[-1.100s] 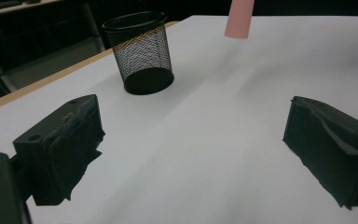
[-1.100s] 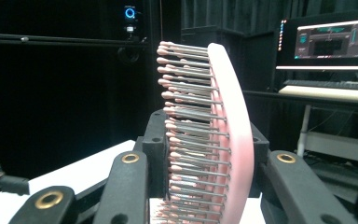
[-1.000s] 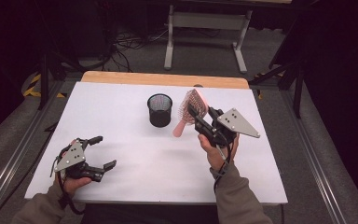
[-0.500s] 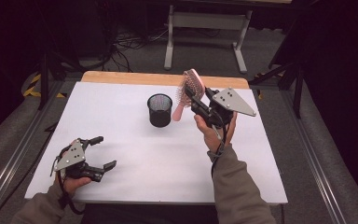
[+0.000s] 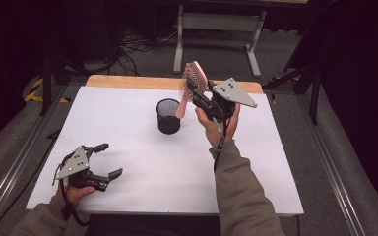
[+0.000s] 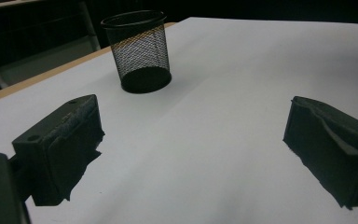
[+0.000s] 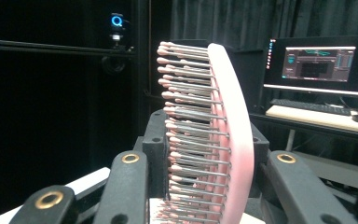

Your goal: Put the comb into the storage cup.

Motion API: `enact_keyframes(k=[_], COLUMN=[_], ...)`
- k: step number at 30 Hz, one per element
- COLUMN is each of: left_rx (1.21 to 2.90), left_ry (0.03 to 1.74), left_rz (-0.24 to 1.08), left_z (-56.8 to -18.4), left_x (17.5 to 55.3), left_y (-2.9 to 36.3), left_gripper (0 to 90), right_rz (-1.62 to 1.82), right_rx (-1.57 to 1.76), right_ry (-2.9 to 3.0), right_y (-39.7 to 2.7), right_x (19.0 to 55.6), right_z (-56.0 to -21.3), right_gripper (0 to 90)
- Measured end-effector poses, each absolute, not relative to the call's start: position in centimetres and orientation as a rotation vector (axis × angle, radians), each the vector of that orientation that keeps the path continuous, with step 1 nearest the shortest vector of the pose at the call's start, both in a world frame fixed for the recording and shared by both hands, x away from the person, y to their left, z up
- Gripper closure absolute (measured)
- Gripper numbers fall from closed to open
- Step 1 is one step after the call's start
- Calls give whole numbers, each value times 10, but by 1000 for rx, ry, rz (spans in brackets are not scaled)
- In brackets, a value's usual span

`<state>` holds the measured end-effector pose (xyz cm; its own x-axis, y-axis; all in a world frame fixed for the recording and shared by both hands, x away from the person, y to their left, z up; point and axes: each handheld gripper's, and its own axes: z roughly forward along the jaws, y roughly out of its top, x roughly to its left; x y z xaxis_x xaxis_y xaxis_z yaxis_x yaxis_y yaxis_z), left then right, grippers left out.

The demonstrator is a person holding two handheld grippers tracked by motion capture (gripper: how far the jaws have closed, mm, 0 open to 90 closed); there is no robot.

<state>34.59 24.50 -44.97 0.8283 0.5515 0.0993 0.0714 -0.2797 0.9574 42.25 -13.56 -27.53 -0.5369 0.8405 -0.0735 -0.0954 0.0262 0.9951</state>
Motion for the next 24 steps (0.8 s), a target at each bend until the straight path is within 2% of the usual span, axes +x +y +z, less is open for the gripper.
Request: enact_keyframes(k=[24], left_rx=[1813], left_ry=[470], left_rz=[492], left_z=[-450], left_x=[344], left_y=[243], left_gripper=[54], right_rz=[1602], right_rx=[820], right_ry=[1531], right_y=[-126], right_x=[452], right_z=[-280], right_gripper=[642])
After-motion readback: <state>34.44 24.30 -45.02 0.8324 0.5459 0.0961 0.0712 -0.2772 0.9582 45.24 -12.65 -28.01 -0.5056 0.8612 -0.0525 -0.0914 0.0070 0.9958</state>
